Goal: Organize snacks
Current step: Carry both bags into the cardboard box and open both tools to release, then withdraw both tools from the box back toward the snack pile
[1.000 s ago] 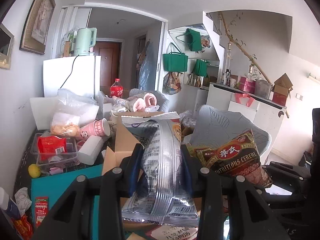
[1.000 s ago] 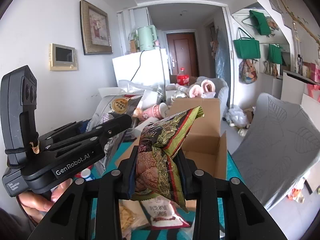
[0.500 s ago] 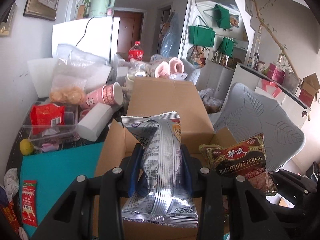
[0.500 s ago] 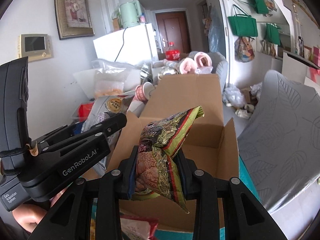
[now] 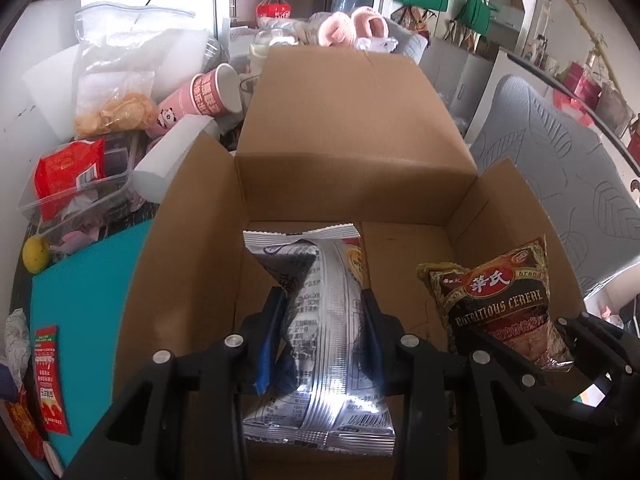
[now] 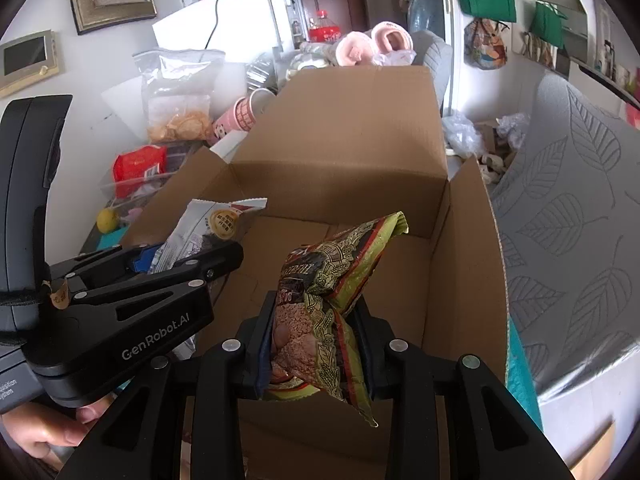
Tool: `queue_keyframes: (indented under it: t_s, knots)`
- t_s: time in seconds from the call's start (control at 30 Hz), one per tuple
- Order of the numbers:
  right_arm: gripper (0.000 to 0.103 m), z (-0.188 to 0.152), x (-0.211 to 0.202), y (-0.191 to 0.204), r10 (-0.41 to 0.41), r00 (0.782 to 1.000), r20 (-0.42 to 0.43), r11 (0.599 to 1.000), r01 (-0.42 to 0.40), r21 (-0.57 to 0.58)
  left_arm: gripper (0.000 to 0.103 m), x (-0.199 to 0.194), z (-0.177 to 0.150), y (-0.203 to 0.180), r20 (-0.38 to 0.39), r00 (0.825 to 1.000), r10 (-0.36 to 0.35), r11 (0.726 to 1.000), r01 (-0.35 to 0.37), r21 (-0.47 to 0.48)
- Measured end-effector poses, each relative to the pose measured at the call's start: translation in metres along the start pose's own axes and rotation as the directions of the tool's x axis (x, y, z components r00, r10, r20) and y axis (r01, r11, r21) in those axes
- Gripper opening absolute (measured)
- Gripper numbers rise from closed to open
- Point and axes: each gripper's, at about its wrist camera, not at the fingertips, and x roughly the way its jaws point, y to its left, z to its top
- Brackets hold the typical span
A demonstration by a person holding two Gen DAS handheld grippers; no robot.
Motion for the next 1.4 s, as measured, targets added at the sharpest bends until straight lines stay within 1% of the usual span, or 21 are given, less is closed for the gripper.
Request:
queue_keyframes:
  t_s: [0.1, 0.2, 0.3, 0.33, 0.37, 0.4, 0.47, 0.6, 0.67, 0.73, 0.83, 0.93, 1.0, 1.03, 1.13, 1.2, 1.23, 1.27, 1.3, 1.37, 1.4]
  knots:
    - [0.034, -0.004, 0.005, 0.002, -0.04, 0.999, -0.016, 0.999, 0.04, -0.016, 0.037, 0.006, -0.002, -0.001, -0.034, 0.999, 0.037, 0.999, -0.037, 0.011]
    - [0.035, -0.009, 0.006, 0.005, -0.085, 0.996, -0.021, 0.995, 0.084, -0.044, 0.037, 0.006, -0.004, -0.001, -0.041, 0.997, 0.068, 0.998, -0.067, 0.016]
    - [0.051, -0.008, 0.004, 0.005, -0.098, 0.995, -0.015, 0.994, 0.097, -0.055, 0.037, 0.003, -0.004, -0.003, -0.038, 0.993, 0.108, 0.994, -0.107, 0.027]
    - [0.053, -0.009, 0.002, 0.006, -0.1, 0.995, -0.009, 0.993, 0.099, -0.064, 0.037, 0.0, -0.004, -0.005, -0.035, 0.992, 0.123, 0.992, -0.121, 0.035]
    - [0.054, -0.009, 0.0, 0.007, -0.107, 0.994, -0.005, 0.992, 0.106, -0.071, 0.037, -0.002, -0.005, -0.006, -0.031, 0.99, 0.134, 0.99, -0.133, 0.04]
    - [0.054, -0.01, -0.003, 0.008, -0.121, 0.993, -0.003, 0.99, 0.12, -0.078, 0.037, -0.004, -0.005, -0.006, -0.029, 0.99, 0.139, 0.99, -0.137, 0.041]
    - [0.059, -0.01, -0.006, 0.008, -0.147, 0.989, 0.005, 0.985, 0.147, -0.085, 0.037, -0.009, -0.006, -0.007, -0.023, 0.99, 0.136, 0.99, -0.135, 0.041]
    - [0.061, -0.011, -0.019, 0.006, -0.154, 0.988, 0.019, 0.985, 0.155, -0.074, 0.037, -0.021, -0.009, -0.012, -0.013, 0.991, 0.13, 0.99, -0.129, 0.06]
    - [0.065, -0.014, -0.025, 0.006, -0.158, 0.987, 0.023, 0.984, 0.16, -0.081, 0.037, -0.03, -0.011, -0.017, 0.001, 0.993, 0.12, 0.99, -0.119, 0.077]
    - [0.065, -0.016, -0.031, 0.009, -0.175, 0.984, 0.024, 0.98, 0.177, -0.087, 0.037, -0.039, -0.013, -0.017, 0.021, 0.992, 0.123, 0.989, -0.124, 0.076]
    - [0.067, -0.019, -0.041, 0.012, -0.181, 0.983, 0.021, 0.98, 0.182, -0.074, 0.037, -0.055, -0.016, -0.019, 0.069, 0.986, 0.149, 0.984, -0.155, 0.088]
    - [0.068, -0.02, -0.053, 0.017, -0.199, 0.979, 0.042, 0.977, 0.202, -0.071, 0.037, -0.071, -0.019, -0.018, 0.105, 0.981, 0.165, 0.98, -0.175, 0.096]
    - [0.074, -0.022, -0.063, 0.02, -0.214, 0.975, 0.059, 0.974, 0.218, -0.066, 0.037, -0.081, -0.02, -0.016, 0.118, 0.98, 0.163, 0.98, -0.174, 0.096]
    - [0.079, -0.025, -0.068, 0.021, -0.213, 0.975, 0.07, 0.974, 0.217, -0.061, 0.037, -0.087, -0.021, -0.016, 0.123, 0.979, 0.16, 0.981, -0.172, 0.095]
    - [0.08, -0.03, -0.083, 0.026, -0.208, 0.974, 0.091, 0.976, 0.213, -0.053, 0.037, -0.103, -0.024, -0.013, 0.145, 0.977, 0.153, 0.982, -0.168, 0.091]
    - [0.08, -0.034, -0.091, 0.029, -0.218, 0.971, 0.102, 0.973, 0.224, -0.052, 0.038, -0.116, -0.028, -0.012, 0.17, 0.972, 0.162, 0.98, -0.179, 0.089]
    - [0.083, -0.035, -0.095, 0.031, -0.223, 0.969, 0.109, 0.972, 0.23, -0.053, 0.038, -0.122, -0.031, -0.012, 0.188, 0.966, 0.177, 0.976, -0.197, 0.092]
    - [0.085, -0.037, -0.1, 0.033, -0.228, 0.966, 0.119, 0.971, 0.235, -0.053, 0.045, -0.128, -0.034, -0.013, 0.203, 0.961, 0.185, 0.974, -0.208, 0.095]
    - [0.085, -0.04, -0.105, 0.036, -0.23, 0.965, 0.129, 0.97, 0.238, -0.05, 0.059, -0.135, -0.037, -0.013, 0.218, 0.958, 0.185, 0.973, -0.21, 0.096]
    - [0.085, -0.044, -0.114, 0.039, -0.232, 0.962, 0.142, 0.97, 0.24, -0.042, 0.074, -0.148, -0.043, -0.01, 0.246, 0.955, 0.164, 0.978, -0.191, 0.09]
    - [0.085, -0.046, -0.118, 0.04, -0.233, 0.961, 0.147, 0.97, 0.24, -0.036, 0.075, -0.155, -0.047, -0.009, 0.264, 0.95, 0.165, 0.978, -0.193, 0.084]
